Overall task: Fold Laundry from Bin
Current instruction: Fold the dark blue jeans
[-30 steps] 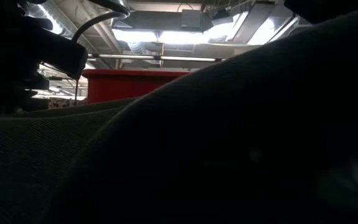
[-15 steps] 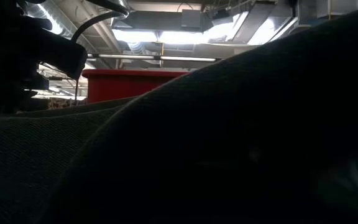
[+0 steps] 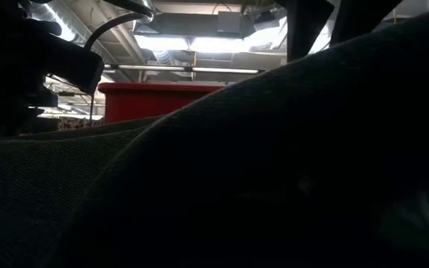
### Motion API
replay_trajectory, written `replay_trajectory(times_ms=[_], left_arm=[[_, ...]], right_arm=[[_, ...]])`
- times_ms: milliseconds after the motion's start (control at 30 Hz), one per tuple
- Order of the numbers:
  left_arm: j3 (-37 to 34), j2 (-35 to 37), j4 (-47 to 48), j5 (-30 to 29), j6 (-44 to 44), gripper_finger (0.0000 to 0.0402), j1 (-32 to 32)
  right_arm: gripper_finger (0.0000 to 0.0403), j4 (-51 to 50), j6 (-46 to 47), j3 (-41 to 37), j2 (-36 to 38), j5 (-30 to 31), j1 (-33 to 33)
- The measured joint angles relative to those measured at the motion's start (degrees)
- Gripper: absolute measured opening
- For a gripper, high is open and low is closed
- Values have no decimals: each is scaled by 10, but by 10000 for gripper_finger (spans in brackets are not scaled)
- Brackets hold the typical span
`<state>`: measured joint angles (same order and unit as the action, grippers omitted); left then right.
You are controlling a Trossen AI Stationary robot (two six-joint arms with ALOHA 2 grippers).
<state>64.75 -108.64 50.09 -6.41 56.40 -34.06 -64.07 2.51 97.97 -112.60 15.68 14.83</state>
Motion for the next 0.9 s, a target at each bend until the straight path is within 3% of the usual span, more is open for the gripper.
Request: replay_trajectory(times_ms=[233,400,667,767,900], left_arm=[[0,0,-1,-1,0,14,0],[0,0,-1,-2,0,14,0],[0,0,4,0,23,14,0],[1,0,30,8,67,14,0],[0,-1,63,24,89,14,0]], right_arm=[[173,0,0,-33,0,12,-18],[126,1,0,-43,0,-36,-38],[16,-7,15,-43,0,-32,-40],[21,-20,58,-43,0,-22,-40],[34,-58,135,-43,0,35,-41]])
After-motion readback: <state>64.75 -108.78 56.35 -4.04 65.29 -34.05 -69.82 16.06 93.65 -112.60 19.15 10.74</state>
